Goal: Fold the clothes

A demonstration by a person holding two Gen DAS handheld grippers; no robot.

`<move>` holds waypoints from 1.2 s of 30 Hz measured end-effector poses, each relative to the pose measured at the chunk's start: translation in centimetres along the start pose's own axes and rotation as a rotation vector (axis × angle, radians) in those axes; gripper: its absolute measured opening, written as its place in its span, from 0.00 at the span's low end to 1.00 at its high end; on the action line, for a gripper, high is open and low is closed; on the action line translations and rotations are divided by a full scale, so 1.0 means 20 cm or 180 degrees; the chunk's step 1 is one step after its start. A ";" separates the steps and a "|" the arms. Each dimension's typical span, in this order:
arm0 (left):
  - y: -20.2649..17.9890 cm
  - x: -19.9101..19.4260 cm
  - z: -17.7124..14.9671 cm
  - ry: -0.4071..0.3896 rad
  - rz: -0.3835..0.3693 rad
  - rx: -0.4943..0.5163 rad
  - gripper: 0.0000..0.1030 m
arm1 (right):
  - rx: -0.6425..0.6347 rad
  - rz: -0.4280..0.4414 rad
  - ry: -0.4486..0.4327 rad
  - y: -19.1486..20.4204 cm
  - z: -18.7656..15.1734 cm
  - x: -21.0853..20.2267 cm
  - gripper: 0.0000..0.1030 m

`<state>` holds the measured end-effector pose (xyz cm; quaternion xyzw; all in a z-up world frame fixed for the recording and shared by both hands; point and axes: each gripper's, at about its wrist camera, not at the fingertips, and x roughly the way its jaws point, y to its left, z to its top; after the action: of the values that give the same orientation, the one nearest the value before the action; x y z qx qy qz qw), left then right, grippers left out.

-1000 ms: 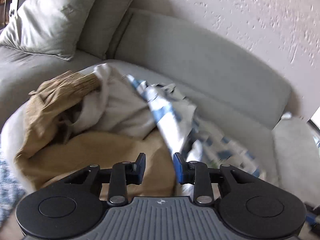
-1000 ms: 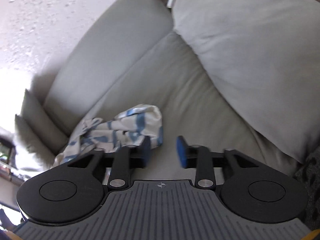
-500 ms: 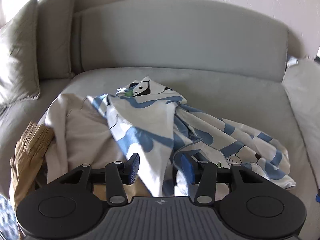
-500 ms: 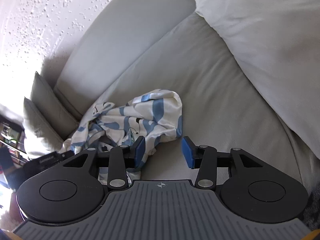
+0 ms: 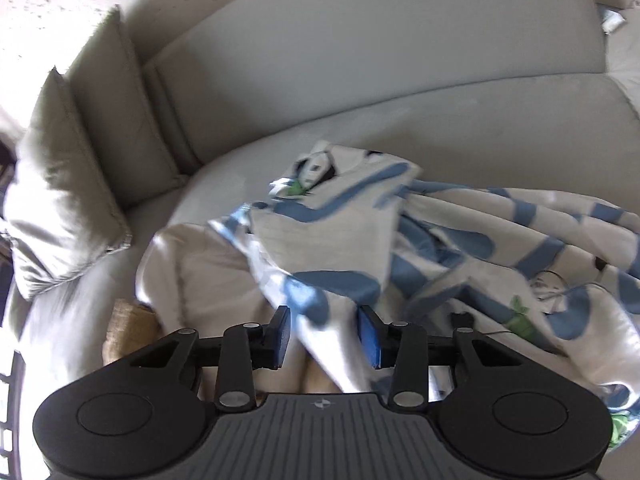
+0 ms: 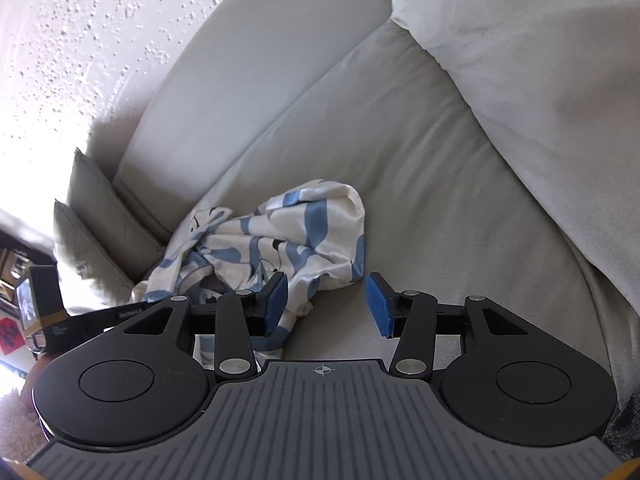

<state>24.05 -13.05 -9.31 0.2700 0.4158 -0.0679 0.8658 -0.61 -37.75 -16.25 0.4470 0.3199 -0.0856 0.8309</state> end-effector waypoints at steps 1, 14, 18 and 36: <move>0.02 -0.01 0.00 -0.0020 0.0015 -0.0067 0.39 | 0.0004 0.0011 0.0007 0.00 0.00 0.00 0.50; -0.17 0.05 -0.01 -0.0006 0.0272 0.0427 0.43 | 0.0096 0.0048 0.0031 -0.06 -0.01 0.01 0.52; -0.06 0.04 -0.02 -0.0134 0.0248 0.0095 0.02 | 0.0139 0.0035 0.0006 -0.08 0.00 0.02 0.52; 0.61 -0.28 -0.46 -0.0753 -0.0787 -0.2558 0.01 | 0.1990 0.0516 0.0425 -0.31 -0.01 0.39 0.47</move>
<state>18.30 1.59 -4.78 -0.1498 0.3363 -0.0343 0.9291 2.74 -40.09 -25.43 0.7091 0.2953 -0.0837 0.6348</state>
